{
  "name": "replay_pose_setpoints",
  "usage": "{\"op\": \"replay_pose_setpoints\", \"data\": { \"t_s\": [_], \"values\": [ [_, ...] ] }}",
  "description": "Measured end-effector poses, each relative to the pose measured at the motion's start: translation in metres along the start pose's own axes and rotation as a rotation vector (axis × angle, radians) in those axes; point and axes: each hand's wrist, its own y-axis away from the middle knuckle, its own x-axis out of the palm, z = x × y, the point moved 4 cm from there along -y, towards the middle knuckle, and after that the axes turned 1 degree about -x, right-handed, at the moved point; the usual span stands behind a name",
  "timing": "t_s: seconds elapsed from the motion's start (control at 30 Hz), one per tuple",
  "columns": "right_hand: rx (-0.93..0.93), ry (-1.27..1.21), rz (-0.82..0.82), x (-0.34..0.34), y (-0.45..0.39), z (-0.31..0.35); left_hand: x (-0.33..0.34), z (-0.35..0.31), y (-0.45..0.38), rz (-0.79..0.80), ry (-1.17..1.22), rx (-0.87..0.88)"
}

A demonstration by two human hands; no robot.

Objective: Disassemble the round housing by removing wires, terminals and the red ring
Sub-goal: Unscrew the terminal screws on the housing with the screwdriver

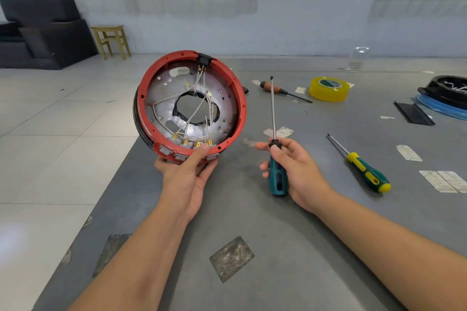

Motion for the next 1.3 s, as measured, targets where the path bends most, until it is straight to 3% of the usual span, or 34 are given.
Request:
{"op": "replay_pose_setpoints", "data": {
  "t_s": [0.13,0.33,0.53,1.3],
  "values": [
    [-0.046,0.128,0.101,0.007,0.012,0.014,-0.004,-0.005,-0.006,0.001,-0.01,0.011],
    [-0.121,0.547,0.145,-0.014,0.024,0.022,-0.011,-0.009,-0.014,0.004,0.048,0.007],
    [-0.114,0.669,0.115,-0.035,0.028,0.022,-0.013,-0.011,-0.018,0.027,0.04,0.009],
    [-0.459,1.023,0.159,-0.043,0.038,0.044,-0.017,-0.018,-0.013,0.105,-0.16,0.019]
  ]
}}
